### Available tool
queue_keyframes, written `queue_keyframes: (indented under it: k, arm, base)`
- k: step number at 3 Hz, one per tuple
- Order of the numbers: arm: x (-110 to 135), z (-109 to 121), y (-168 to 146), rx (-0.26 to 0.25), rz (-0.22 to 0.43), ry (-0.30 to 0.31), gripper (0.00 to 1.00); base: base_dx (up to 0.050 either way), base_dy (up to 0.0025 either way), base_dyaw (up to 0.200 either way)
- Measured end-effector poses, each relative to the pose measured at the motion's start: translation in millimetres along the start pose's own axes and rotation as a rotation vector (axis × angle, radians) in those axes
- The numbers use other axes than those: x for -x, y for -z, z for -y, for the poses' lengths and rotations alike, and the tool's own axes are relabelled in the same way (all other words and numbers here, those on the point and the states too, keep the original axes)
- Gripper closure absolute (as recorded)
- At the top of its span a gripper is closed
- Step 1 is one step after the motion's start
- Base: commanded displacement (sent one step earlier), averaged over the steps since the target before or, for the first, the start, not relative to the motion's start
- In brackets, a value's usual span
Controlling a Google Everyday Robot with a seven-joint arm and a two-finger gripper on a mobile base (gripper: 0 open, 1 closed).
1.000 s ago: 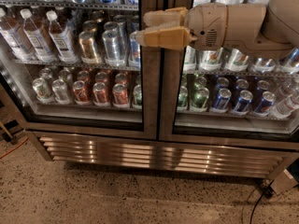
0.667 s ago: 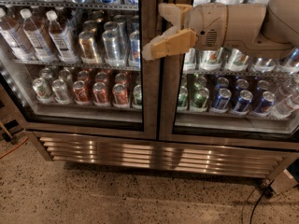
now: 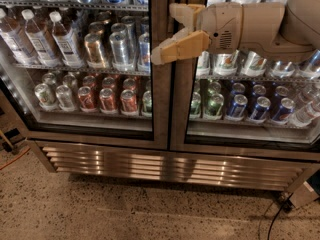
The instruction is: Open left fridge door
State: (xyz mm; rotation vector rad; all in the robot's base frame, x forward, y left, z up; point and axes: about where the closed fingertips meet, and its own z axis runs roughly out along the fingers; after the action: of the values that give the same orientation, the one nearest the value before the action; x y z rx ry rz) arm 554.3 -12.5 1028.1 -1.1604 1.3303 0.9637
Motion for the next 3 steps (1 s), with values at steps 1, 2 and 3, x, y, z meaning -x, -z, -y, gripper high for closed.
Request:
queue_keyframes:
  k: [1, 2, 3]
  arm:
    - [4.1, 14.4, -6.6, -0.027, -0.05, -0.003, 0.0]
    - [4.1, 14.4, -6.6, -0.027, -0.05, -0.003, 0.0]
    - [4.1, 14.4, -6.6, -0.027, -0.05, -0.003, 0.0]
  base:
    - [0.0, 0.0, 0.0]
    - [-0.02, -0.00187, 0.182]
    - [0.0, 0.0, 0.0]
